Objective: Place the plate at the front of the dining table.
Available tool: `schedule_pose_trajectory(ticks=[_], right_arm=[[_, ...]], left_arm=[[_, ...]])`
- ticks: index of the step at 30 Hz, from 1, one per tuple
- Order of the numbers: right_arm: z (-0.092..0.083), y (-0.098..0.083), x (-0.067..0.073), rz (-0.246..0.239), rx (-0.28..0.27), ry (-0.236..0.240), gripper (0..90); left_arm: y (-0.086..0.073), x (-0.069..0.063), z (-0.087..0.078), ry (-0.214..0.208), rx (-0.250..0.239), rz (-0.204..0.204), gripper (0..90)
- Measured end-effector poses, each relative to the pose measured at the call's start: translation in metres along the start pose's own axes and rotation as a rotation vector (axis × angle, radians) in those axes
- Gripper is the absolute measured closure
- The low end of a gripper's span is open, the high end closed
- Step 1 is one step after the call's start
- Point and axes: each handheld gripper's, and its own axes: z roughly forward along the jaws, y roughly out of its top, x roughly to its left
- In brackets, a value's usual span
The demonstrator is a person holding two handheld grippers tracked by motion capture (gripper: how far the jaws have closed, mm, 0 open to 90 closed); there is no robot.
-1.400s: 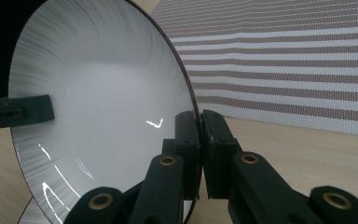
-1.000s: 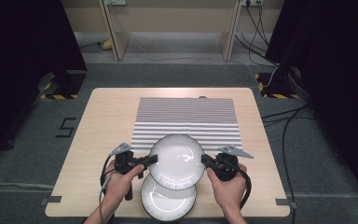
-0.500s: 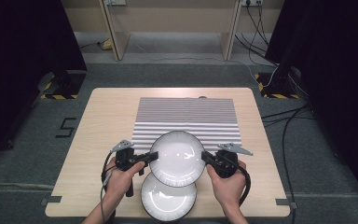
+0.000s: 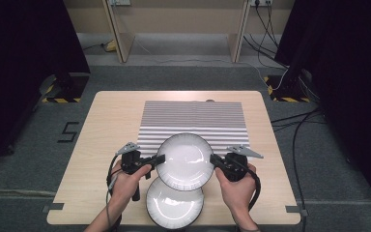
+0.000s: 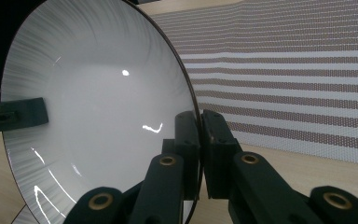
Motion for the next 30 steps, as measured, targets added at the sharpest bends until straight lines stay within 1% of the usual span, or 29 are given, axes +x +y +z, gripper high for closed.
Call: schedule_pose_trajectory(ticks=[6, 11, 18, 19, 30], right_arm=[[0.0, 0.002, -0.002, 0.001, -0.002, -0.001, 85.9], [0.0, 0.004, -0.003, 0.008, -0.009, -0.002, 85.9], [0.0, 0.009, -0.004, 0.013, -0.014, -0.009, 85.8], [0.0, 0.01, -0.004, 0.005, -0.015, -0.01, 85.8], [0.001, 0.012, -0.005, 0.006, -0.016, -0.013, 85.8]], left_arm=[[0.002, 0.0, 0.002, 0.001, 0.0, 0.003, 82.6], [0.007, -0.002, 0.004, 0.003, 0.001, 0.011, 82.6], [0.012, -0.002, 0.006, -0.001, -0.005, 0.011, 82.6], [0.012, -0.002, 0.006, 0.0, -0.006, 0.01, 82.6], [0.015, -0.001, 0.008, 0.0, -0.006, 0.014, 82.6]])
